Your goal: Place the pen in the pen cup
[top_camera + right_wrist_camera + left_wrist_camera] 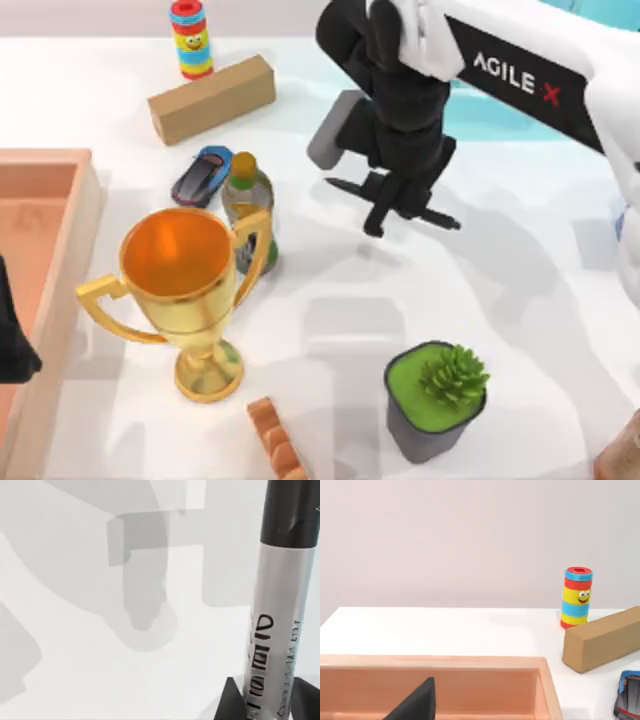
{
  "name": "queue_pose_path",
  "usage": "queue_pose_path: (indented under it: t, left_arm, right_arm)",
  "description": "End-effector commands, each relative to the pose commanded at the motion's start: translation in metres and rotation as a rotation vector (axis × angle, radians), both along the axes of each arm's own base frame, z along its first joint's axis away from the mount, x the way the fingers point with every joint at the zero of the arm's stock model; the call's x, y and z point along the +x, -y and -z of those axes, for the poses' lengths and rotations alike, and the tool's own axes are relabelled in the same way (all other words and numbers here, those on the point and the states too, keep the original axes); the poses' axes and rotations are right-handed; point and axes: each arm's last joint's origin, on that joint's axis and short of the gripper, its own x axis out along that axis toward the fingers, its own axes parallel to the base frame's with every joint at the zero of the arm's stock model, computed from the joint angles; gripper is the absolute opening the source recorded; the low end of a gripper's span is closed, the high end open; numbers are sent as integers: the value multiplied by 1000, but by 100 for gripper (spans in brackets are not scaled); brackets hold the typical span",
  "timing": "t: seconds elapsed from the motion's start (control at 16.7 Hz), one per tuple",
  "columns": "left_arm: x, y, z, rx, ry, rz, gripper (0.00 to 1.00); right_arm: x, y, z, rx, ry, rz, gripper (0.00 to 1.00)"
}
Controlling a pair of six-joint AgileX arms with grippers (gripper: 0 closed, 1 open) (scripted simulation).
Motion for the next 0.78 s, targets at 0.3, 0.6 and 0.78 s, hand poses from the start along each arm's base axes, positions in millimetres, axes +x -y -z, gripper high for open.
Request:
queue_pose_path:
  t: [0.3,0.6,0.78]
  left_arm:
    - [0,0,0,0,0,0,100]
    - [0,0,0,0,0,0,100]
    - [0,0,0,0,0,0,100]
  right_arm:
    - [-58,5,-82,7,27,36,0]
    - [-119,-12,-108,49,34,-47,0]
    - [-133,-24,-99,55,16,-98,0]
